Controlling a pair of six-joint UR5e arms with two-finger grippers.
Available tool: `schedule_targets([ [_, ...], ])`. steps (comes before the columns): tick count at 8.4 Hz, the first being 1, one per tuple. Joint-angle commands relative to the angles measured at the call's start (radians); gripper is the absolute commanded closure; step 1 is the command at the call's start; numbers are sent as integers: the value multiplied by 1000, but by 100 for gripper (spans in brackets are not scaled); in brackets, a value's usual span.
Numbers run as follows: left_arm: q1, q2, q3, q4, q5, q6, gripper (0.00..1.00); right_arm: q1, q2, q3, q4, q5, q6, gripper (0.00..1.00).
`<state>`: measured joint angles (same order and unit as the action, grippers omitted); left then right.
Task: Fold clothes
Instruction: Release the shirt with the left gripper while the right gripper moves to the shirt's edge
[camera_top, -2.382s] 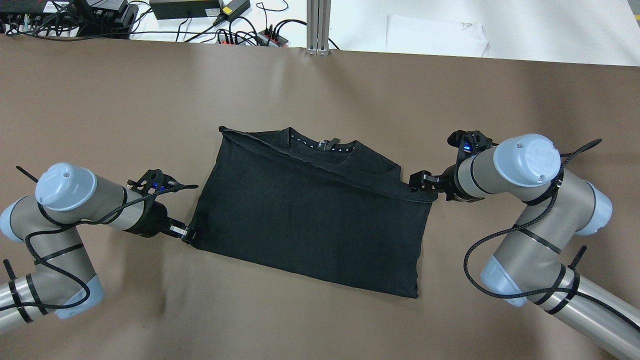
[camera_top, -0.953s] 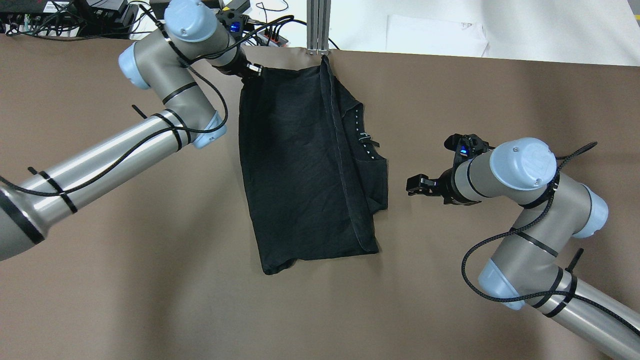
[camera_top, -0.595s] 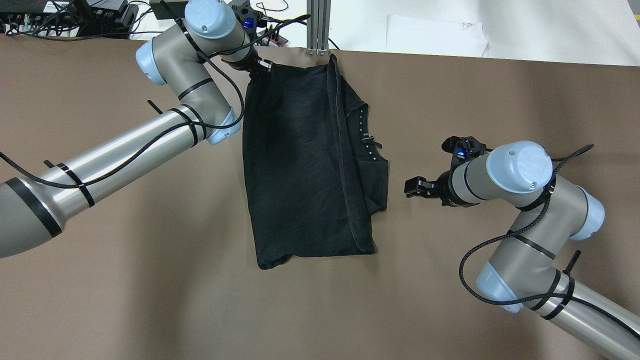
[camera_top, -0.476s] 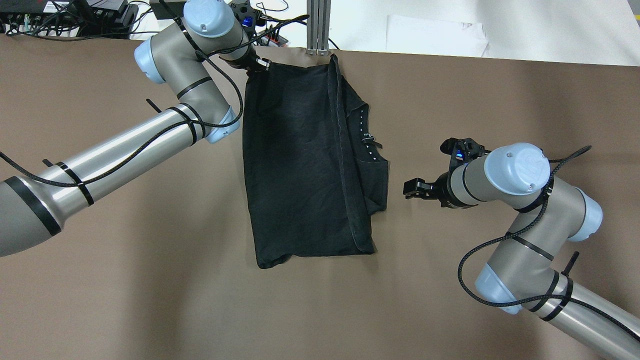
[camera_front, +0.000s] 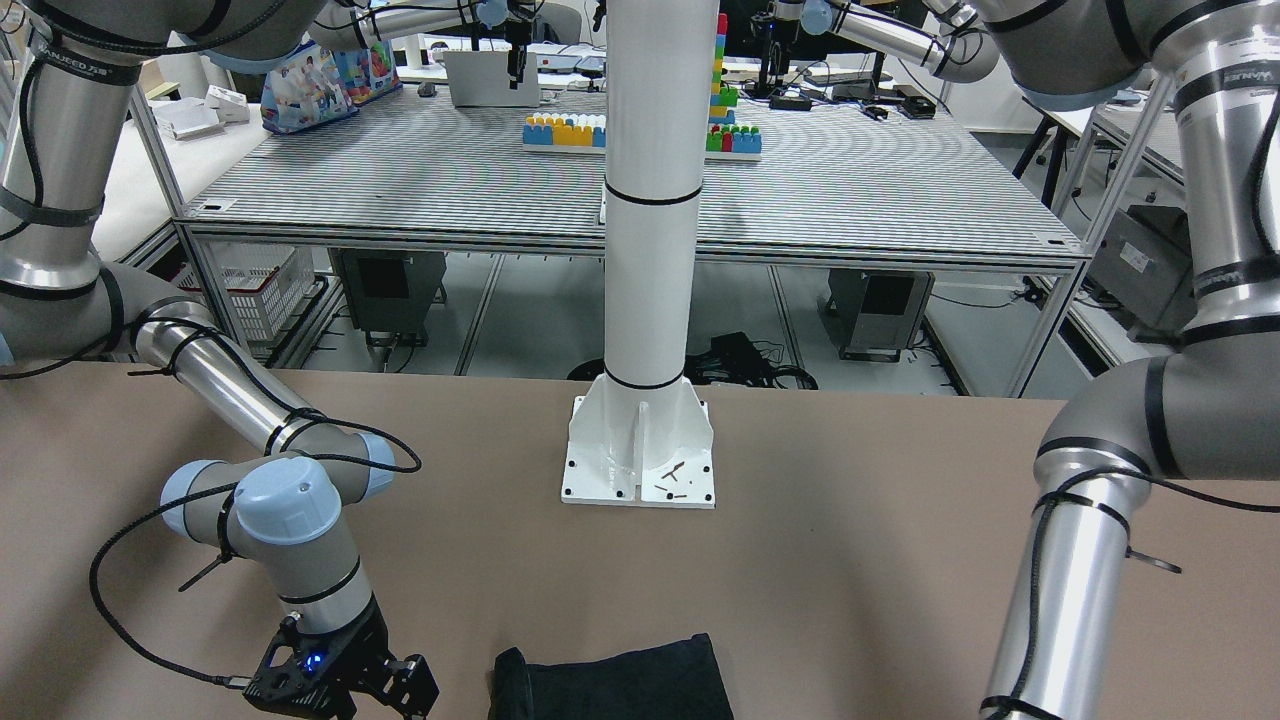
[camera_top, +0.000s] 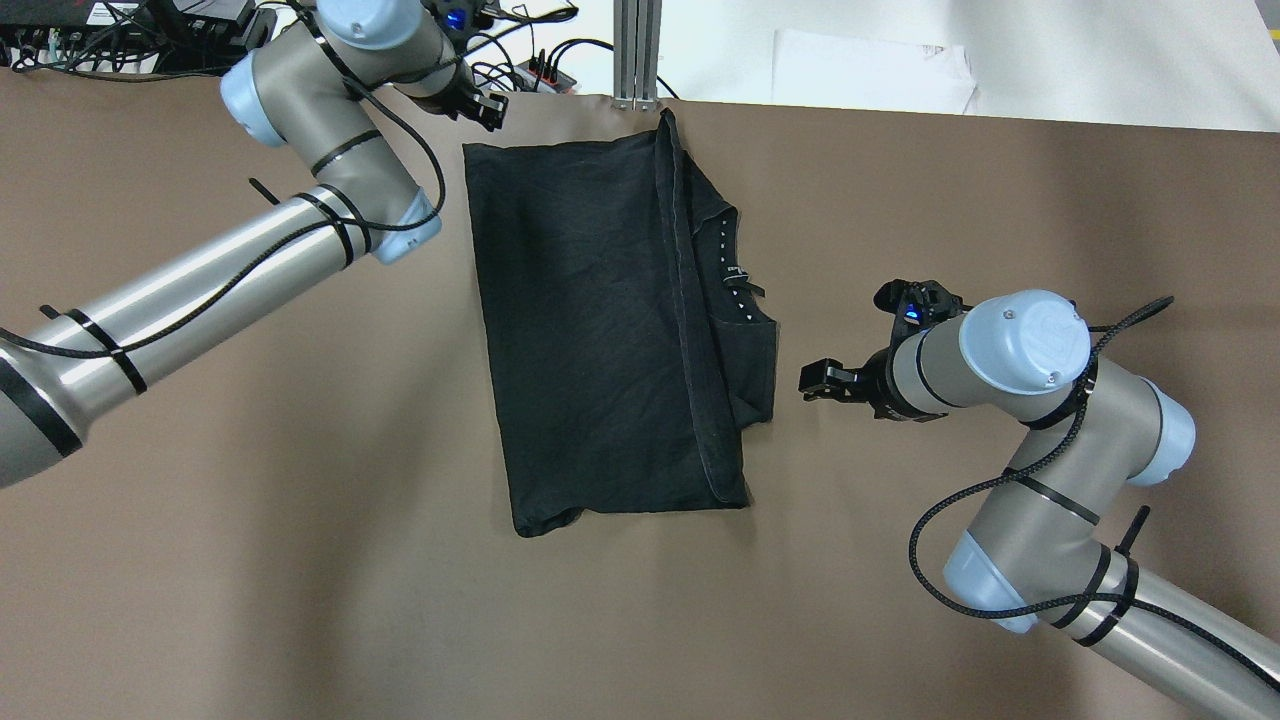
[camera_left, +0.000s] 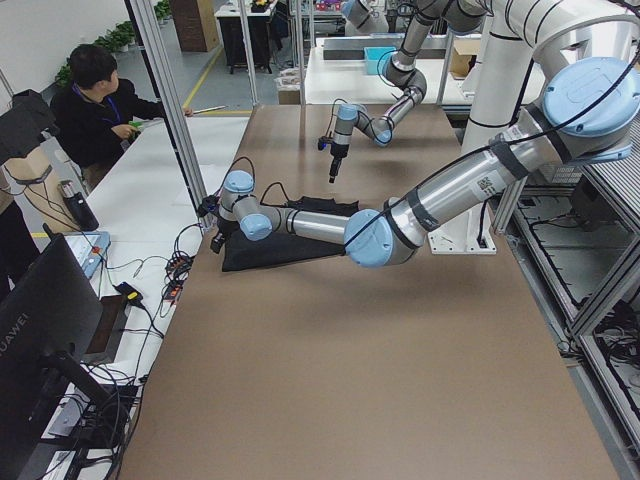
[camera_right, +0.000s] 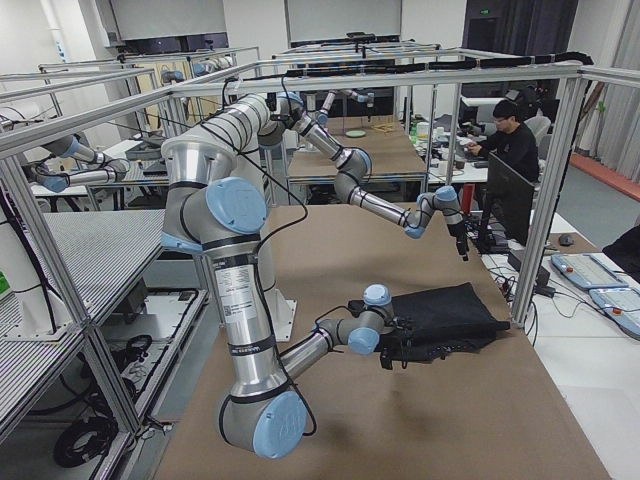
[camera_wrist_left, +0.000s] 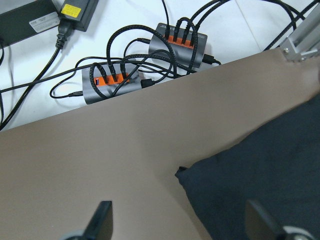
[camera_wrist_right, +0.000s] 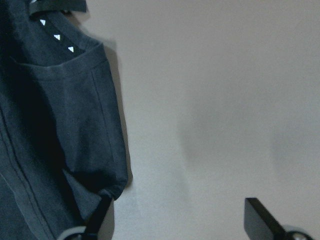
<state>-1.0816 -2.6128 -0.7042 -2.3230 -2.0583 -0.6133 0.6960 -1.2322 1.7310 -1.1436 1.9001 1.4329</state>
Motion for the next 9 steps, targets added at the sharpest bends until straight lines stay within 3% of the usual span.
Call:
schedule_targets([
  [1,-14,111,-144,1,-42,9,0,-126,2,-10,65,-222,251,11],
  [2,-6,121,-150,-3,-40,12,0,-142,4,-31,108,-278,352,12],
  [4,0,123,-152,-6,-40,12,0,-153,48,-92,125,-283,443,16],
  [7,2,148,-165,-9,-40,12,0,-165,62,-107,128,-312,492,34],
  [8,2,149,-166,-9,-40,13,0,-165,62,-105,130,-314,494,48],
  [9,2,151,-166,-9,-40,13,0,-165,60,-102,149,-314,498,69],
])
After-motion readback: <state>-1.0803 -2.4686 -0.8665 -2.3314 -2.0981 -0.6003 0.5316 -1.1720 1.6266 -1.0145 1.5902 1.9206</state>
